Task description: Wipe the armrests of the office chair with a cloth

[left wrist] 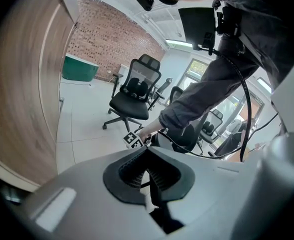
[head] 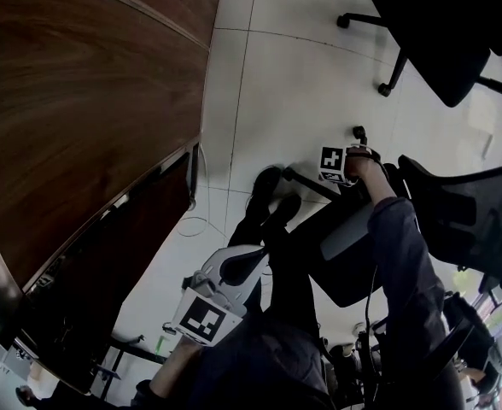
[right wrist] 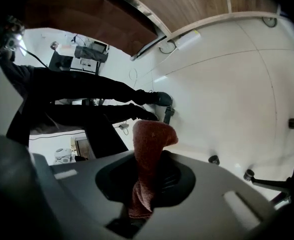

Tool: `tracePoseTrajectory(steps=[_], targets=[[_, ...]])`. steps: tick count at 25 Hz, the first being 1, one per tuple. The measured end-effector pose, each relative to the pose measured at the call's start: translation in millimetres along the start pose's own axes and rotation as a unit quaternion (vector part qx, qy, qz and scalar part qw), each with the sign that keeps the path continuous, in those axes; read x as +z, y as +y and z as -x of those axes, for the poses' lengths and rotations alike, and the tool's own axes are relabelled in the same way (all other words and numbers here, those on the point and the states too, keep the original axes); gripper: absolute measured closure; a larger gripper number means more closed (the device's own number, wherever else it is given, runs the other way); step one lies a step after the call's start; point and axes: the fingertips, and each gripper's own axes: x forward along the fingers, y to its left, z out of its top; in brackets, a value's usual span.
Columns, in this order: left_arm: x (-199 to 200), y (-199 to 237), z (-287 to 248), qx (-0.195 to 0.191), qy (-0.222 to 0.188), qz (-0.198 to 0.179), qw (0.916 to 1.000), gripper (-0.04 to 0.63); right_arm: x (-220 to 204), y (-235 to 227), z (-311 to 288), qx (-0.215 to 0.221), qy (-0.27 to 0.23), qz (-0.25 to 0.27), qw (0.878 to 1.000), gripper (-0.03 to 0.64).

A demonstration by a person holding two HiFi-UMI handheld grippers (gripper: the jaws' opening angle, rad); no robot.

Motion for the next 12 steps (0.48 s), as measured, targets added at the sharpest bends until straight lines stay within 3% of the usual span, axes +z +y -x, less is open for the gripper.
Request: tracePoseTrajectory(steps=[6,12], targets=[[2,-3,-3,-0.009,0.001,-0.006,0.9999,0.58,-1,21,9,0.031,-0.018,0.007,0.999,0.565],[17,-12,-6,-0.022,-0.01,-0.013,0.9996,0.58,4,74,68,0.084,-0.064,0.058,0.993,0.565]])
